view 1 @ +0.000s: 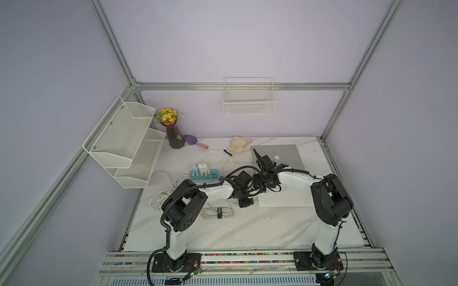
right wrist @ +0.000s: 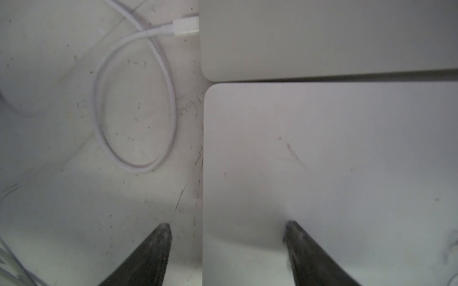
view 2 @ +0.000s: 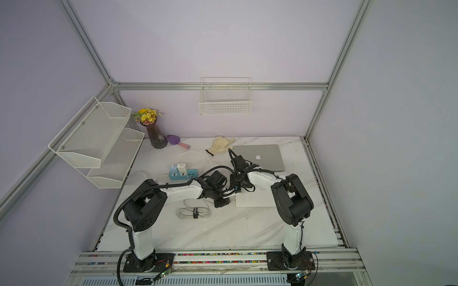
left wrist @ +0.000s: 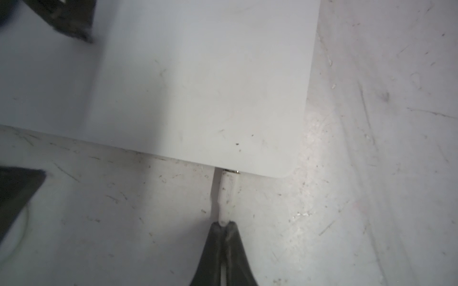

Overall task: Unplug the laptop charger
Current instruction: Remove the charging cable from the laptop, then place the charging cable at the center of the board.

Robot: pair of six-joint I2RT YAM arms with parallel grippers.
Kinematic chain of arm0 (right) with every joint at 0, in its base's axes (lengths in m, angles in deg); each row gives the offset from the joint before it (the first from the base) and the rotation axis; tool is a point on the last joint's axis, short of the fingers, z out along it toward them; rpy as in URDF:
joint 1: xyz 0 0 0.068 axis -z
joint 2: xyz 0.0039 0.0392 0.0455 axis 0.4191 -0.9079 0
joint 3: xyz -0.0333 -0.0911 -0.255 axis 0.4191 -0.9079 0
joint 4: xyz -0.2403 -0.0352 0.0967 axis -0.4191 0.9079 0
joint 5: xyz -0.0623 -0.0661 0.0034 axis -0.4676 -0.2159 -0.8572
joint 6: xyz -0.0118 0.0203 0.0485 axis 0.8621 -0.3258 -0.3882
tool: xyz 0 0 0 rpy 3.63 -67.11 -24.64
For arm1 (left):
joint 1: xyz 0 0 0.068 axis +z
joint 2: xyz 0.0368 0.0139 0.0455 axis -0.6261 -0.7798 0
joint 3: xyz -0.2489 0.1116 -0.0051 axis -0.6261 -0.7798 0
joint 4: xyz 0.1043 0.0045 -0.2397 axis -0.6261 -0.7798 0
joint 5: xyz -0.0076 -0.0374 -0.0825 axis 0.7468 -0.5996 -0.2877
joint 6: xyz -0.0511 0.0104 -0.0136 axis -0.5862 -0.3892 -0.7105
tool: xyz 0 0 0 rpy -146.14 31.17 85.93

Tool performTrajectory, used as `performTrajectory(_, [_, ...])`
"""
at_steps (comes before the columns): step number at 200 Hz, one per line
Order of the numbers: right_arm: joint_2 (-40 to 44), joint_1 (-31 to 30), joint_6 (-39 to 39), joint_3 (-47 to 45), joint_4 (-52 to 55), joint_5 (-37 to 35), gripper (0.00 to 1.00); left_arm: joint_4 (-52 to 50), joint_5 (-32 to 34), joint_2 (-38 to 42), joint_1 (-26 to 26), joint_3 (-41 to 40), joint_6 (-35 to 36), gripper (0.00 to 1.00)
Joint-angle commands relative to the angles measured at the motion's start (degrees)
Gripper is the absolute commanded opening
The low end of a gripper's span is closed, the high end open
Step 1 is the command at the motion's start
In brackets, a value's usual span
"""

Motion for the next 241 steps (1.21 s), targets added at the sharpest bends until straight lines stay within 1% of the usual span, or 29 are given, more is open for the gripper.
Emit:
performTrajectory(1, [-6.13, -1.66, -0.78, 2.79, 7.45, -3.54, 0.76, 0.14, 0.78, 0.19, -0.27, -1.86, -0.7, 0.0])
performTrajectory(27, [-9.82, -2.72, 0.0, 6.55, 14.73, -9.28, 0.74, -0.54, 1.26, 0.09, -0.26, -1.7, -0.84, 0.0])
performTrajectory(51, [-14.21, -3.52, 1.6, 11.42, 24.27, -13.47, 0.74, -0.2, 0.86, 0.4, -0.27, -1.47, -1.22, 0.0])
performTrajectory(75, [-15.1, -3.99, 2.32, 12.7, 29.78, -16.66, 0.73, -0.15, 1.27, 0.68, -0.27, -1.66, -1.13, 0.0])
performTrajectory(102, [-16.3, -3.83, 3.02, 11.95, 30.55, -18.91, 0.72, 0.14, 2.04, 0.04, -0.26, -2.33, -1.64, 0.0])
performTrajectory(124, [-18.03, -3.73, 4.06, 12.52, 31.59, -19.26, 0.71, -1.14, 2.62, 0.23, -0.26, -2.11, -2.02, 0.0])
performTrajectory(142, [-17.82, -3.41, 4.97, 12.11, 31.6, -21.18, 0.7, -1.29, 4.34, 1.37, -0.02, -3.15, -1.91, 0.0])
performTrajectory(156, [-17.46, -2.46, 5.88, 11.82, 31.59, -21.23, 0.69, -1.42, 5.2, 1.84, 0.17, -3.7, -2.27, 0.0])
performTrajectory(199, [-16.81, 0.09, 7.59, 10.15, 32.03, -23.92, 0.67, -2.9, 4.49, 1.19, 1.22, -2.02, -2.67, 0.0])
performTrajectory(208, [-16.38, 0.71, 8.01, 9.71, 31.74, -23.72, 0.67, -3.86, 4.6, 0.75, 1.23, -1.26, -2.64, 0.0])
performTrajectory(225, [-15.0, 1.37, 8.55, 9.2, 29.87, -20.92, 0.67, -4.48, 4.23, 0.39, 1.33, -0.58, -2.56, 0.0])
performTrajectory(241, [-14.01, 1.29, 8.73, 9.85, 28.01, -16.65, 0.68, -3.87, 2.88, 0.11, 1.35, 0.3, -2.88, 0.0])
